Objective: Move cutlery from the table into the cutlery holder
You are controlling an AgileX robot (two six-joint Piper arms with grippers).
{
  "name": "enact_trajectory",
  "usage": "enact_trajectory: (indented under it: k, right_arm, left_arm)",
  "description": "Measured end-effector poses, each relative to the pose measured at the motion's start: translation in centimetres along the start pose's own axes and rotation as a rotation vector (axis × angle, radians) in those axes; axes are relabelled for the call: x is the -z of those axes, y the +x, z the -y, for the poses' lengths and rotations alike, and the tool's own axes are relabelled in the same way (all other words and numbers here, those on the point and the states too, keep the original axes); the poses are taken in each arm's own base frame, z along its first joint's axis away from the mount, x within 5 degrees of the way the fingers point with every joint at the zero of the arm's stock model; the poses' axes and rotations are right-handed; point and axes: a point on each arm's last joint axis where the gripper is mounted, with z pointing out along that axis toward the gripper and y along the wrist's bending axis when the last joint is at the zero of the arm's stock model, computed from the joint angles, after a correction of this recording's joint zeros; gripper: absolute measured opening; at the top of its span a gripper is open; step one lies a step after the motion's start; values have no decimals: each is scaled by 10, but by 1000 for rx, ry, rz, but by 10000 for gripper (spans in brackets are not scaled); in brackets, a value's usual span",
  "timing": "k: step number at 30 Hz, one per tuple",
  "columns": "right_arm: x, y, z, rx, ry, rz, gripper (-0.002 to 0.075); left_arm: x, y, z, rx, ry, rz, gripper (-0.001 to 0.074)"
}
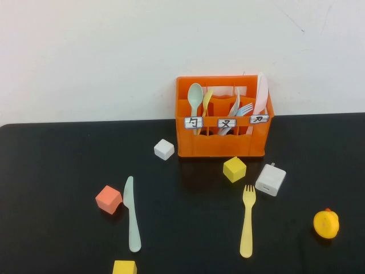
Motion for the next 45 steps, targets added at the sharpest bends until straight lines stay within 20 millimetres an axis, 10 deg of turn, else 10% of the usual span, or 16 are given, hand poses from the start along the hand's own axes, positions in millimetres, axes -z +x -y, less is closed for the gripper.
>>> enact_trajectory:
  k: [19, 27, 45]
  right_arm:
    - [-1, -2, 0, 5, 2, 38, -2]
    - [3, -27, 0, 19, 3, 324, -2]
    - [15, -49, 0, -4, -5, 600, -2]
  left_arm:
    - [0, -10, 0, -49, 7, 133, -2]
    - [9, -39, 5, -52, 53, 469, -2]
    - [17, -52, 6, 220, 142, 618, -2]
